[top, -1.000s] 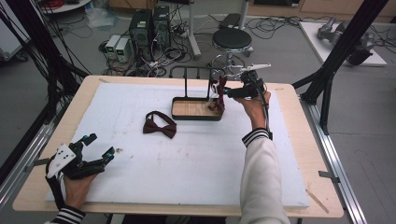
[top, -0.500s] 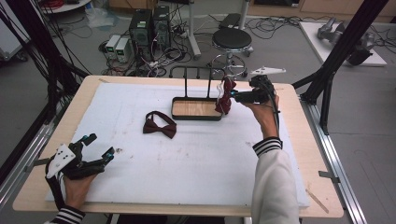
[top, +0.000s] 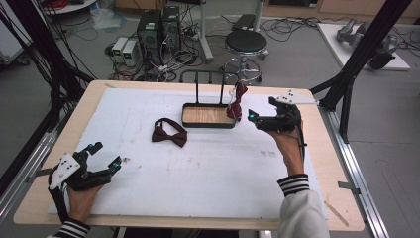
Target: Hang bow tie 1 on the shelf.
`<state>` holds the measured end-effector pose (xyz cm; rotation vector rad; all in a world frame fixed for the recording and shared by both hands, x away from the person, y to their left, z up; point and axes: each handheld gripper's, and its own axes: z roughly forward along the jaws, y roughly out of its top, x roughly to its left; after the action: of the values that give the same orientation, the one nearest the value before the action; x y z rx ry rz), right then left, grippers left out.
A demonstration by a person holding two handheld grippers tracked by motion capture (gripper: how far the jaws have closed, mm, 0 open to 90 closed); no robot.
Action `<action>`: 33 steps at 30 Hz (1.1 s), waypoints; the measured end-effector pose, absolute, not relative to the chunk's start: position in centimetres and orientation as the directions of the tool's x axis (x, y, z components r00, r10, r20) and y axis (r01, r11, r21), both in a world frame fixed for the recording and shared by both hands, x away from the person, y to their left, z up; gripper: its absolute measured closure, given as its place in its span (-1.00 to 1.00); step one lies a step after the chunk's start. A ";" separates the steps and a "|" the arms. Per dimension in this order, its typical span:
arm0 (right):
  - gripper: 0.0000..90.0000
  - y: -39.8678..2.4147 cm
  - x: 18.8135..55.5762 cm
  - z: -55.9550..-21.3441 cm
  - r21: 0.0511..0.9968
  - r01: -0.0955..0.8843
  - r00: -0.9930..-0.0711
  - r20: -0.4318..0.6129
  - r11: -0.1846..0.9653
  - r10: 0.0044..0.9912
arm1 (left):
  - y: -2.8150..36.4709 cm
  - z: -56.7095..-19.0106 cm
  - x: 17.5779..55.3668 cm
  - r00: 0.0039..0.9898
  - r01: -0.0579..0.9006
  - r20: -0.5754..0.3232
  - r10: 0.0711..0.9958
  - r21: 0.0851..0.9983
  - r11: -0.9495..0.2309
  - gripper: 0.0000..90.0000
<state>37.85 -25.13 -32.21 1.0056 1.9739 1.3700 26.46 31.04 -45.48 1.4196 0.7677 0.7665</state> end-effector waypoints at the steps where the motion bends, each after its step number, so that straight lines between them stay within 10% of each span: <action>1: -0.79 -25.2 37.3 -32.4 0.943 0.260 -0.583 -0.017 0.206 0.812 | 31.0 -45.5 26.5 0.552 -0.004 -0.006 0.834 1.000 0.010 -0.73; 33: -0.79 -26.1 29.2 -40.2 0.989 0.139 -0.542 0.040 0.043 0.839 | 31.0 -45.5 26.4 0.549 -0.005 0.000 0.836 1.000 0.003 -0.73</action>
<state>29.23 -26.08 -40.24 0.9888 1.7426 1.5473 26.43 30.97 -45.48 1.4241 0.7680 0.7731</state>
